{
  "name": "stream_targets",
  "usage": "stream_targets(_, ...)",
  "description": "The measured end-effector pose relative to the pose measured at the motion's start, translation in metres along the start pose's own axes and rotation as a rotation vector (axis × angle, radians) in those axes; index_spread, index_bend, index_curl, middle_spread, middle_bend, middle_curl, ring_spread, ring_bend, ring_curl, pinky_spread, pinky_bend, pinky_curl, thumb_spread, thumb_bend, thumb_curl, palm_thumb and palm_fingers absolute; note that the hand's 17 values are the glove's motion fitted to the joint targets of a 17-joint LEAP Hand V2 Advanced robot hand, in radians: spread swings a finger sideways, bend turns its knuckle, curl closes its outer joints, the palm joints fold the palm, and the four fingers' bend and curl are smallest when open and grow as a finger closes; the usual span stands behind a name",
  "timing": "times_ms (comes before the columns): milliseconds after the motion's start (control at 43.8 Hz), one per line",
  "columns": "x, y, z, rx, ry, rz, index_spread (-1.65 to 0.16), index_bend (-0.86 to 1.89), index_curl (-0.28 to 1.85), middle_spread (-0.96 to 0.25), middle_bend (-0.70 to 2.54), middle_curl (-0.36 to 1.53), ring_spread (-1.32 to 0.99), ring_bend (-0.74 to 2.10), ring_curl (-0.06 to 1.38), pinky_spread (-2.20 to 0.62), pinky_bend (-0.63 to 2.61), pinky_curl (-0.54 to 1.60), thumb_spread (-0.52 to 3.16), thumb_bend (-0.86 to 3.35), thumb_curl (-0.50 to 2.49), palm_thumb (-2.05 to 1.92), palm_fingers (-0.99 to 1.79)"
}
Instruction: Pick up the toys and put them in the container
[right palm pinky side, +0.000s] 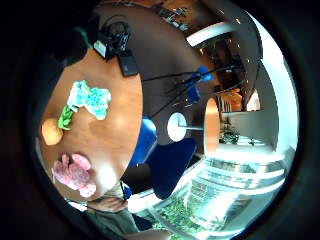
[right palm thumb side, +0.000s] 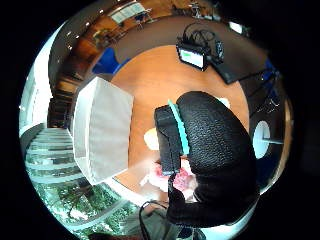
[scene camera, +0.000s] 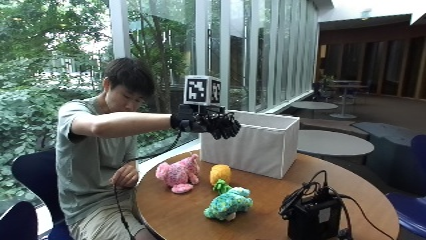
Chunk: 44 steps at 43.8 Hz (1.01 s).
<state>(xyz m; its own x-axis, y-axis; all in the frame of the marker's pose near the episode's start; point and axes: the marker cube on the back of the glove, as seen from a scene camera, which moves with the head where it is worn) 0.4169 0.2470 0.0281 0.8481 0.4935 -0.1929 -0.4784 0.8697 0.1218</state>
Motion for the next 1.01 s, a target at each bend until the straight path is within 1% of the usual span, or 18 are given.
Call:
stream_targets(206,-0.016,-0.02,0.03,-0.089,0.034,-0.019,-0.23,0.13,0.17,-0.15,0.36,0.34,-0.21,0.82,0.31,-0.18,0.94,0.36,1.47,-0.05,0.1,-0.08,-0.02)
stream_targets(297,-0.02,-0.027,0.036,-0.102,0.048,-0.031,-0.22,0.13,0.18,-0.16,0.36,0.35,-0.21,0.81,0.31,-0.18,0.95,0.36,1.46,-0.05,0.1,-0.09,-0.04)
stream_targets(594,-0.02,-0.034,0.046,-0.117,0.112,-0.057,-0.22,0.12,0.2,-0.1,0.36,0.38,-0.21,0.81,0.33,-0.17,0.96,0.36,1.45,-0.05,0.1,-0.09,-0.06)
stream_targets(754,-0.011,-0.036,0.059,-0.127,0.067,-0.087,-0.22,0.12,0.2,-0.08,0.35,0.39,-0.21,0.81,0.34,-0.17,0.96,0.36,1.44,-0.05,0.1,-0.09,-0.06)
stream_targets(960,0.006,-0.039,0.081,-0.183,0.006,-0.076,-0.22,0.11,0.2,-0.08,0.36,0.41,-0.2,0.78,0.34,-0.15,0.93,0.35,1.4,-0.06,0.1,-0.09,-0.12)
stream_targets(983,0.008,-0.041,0.084,-0.191,-0.004,-0.074,-0.22,0.1,0.2,-0.08,0.36,0.41,-0.21,0.79,0.34,-0.16,0.94,0.36,1.41,-0.06,0.1,-0.1,-0.09)
stream_targets(1005,0.009,-0.042,0.088,-0.204,-0.014,-0.073,-0.22,0.1,0.2,-0.07,0.35,0.41,-0.2,0.77,0.34,-0.15,0.92,0.35,1.39,-0.06,0.11,-0.09,-0.13)
